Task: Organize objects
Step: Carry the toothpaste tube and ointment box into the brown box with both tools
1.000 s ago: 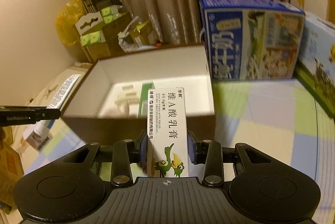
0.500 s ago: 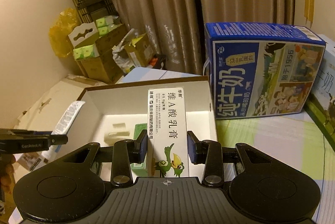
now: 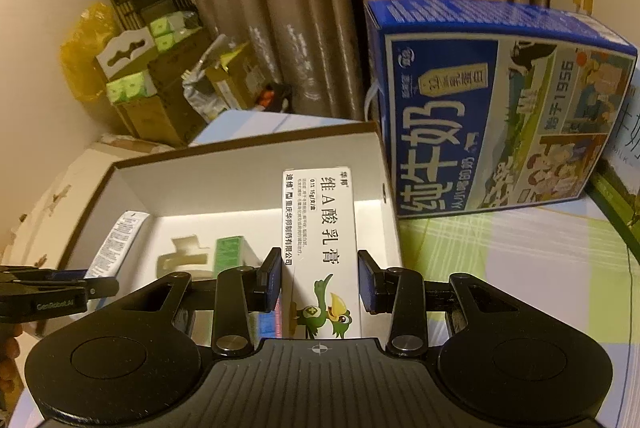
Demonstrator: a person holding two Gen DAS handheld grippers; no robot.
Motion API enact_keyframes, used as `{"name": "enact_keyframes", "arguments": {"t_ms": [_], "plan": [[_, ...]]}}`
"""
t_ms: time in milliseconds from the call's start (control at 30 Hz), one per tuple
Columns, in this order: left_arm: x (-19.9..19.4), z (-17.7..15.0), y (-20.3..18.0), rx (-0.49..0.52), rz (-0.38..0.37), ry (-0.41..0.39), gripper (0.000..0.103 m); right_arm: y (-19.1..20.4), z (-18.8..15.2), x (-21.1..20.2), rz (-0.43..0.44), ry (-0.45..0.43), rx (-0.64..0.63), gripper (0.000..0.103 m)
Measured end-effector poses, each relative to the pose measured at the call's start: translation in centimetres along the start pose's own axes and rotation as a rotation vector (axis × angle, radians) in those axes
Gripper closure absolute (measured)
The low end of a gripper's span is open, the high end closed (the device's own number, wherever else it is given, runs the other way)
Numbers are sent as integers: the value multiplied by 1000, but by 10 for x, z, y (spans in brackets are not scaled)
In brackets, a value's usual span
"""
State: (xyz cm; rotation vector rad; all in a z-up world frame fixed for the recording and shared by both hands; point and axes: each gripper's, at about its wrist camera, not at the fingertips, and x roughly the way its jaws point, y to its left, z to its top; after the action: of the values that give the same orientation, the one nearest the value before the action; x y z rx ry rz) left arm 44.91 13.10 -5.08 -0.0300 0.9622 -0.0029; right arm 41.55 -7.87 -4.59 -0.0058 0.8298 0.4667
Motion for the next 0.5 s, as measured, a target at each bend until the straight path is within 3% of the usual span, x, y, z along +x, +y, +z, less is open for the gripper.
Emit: {"name": "enact_keyframes", "arguments": {"t_ms": [267, 500], "plan": [[13, -3, -6, 47, 35, 12, 71, 0, -5, 18, -21, 38, -28, 68], [14, 0, -4, 61, 17, 8, 71, 4, -6, 25, -31, 55, -50, 68]]}}
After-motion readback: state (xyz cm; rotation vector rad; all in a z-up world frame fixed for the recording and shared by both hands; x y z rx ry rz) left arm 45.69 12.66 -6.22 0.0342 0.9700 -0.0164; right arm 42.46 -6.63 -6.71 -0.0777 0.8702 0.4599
